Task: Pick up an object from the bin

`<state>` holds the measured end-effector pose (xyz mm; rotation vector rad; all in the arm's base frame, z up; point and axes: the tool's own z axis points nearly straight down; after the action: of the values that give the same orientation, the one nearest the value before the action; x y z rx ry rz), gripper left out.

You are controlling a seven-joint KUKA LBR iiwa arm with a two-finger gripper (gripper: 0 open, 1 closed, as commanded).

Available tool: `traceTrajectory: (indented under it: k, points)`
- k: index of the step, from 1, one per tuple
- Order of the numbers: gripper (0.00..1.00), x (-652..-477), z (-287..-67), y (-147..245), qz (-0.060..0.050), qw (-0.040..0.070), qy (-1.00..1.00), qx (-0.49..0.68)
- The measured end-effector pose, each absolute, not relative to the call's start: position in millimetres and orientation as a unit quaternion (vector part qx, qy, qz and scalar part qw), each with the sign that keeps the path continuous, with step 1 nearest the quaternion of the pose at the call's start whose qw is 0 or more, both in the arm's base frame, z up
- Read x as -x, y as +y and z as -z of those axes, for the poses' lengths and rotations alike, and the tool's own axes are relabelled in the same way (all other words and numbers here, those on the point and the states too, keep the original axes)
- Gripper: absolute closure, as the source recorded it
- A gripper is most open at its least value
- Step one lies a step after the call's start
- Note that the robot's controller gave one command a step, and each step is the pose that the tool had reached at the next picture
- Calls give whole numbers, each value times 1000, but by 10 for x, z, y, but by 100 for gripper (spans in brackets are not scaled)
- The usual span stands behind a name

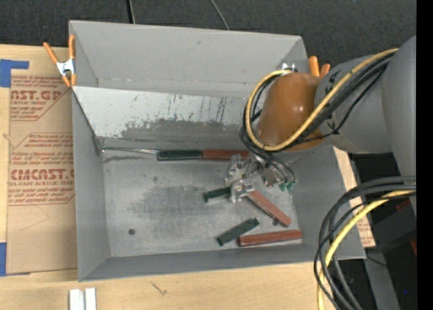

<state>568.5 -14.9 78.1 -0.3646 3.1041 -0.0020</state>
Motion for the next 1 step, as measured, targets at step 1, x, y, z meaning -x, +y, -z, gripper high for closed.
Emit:
traceTrajectory:
  k: [1]
  points:
    - [100, -5619, -893, 203, 1, 1, 988, 154]
